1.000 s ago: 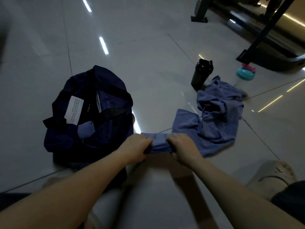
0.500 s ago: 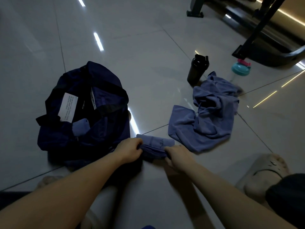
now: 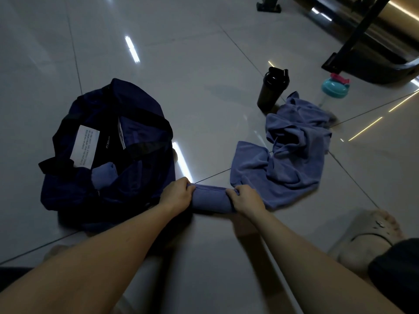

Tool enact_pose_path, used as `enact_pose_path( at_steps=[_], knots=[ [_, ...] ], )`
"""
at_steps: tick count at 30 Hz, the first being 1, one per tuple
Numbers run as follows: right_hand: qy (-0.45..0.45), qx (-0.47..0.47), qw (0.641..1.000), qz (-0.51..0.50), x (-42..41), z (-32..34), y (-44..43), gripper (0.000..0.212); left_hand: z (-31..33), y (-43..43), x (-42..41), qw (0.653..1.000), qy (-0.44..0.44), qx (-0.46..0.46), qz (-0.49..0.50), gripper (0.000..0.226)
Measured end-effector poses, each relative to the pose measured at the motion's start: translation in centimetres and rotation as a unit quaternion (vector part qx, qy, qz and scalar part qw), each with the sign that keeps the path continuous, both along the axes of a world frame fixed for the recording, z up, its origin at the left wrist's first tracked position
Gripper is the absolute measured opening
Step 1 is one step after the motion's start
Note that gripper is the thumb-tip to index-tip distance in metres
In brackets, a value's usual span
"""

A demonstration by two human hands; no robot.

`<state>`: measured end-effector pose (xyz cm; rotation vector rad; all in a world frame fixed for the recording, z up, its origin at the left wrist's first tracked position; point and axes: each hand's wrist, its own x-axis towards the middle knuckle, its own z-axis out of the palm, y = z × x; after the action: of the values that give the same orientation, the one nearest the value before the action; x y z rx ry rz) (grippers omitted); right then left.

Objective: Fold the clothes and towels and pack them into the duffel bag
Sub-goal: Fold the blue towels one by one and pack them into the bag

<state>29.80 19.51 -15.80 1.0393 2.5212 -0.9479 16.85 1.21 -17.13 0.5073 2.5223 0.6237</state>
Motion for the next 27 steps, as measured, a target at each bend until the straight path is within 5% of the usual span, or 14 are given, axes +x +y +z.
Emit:
enact_pose_path(
  at_steps=[11,13,16,19,23,27],
  knots=[
    [-0.077,0.112,0.991,-0.017,-1.4,-1.0,-0.2,0.039,0.5,2.2,0.4,0.999,0.052,-0.009,0.012,0.023],
    [-0.086,0.113,0.990,-0.013,-1.6,-1.3,-0.2,0.036,0.4,1.6,0.3,0.993,0.115,0.028,-0.012,0.017],
    [-0.092,0.111,0.989,-0.019,-1.8,-1.6,-0.1,0.033,-0.6,1.0,0.6,0.934,0.295,0.087,-0.184,0.011],
    [-0.082,0.108,0.991,-0.018,-1.9,-1.6,0.0,0.035,-1.6,0.7,2.3,0.861,0.333,0.112,-0.368,0.029],
    [-0.058,0.131,0.990,-0.011,-1.3,-1.4,-0.1,0.033,-3.0,-0.8,3.2,0.878,0.285,0.031,-0.384,0.065],
    [0.077,0.334,0.928,0.149,-0.6,-1.3,-0.3,0.032,-3.2,-0.3,2.8,0.899,0.255,0.012,-0.355,0.067]
  ],
)
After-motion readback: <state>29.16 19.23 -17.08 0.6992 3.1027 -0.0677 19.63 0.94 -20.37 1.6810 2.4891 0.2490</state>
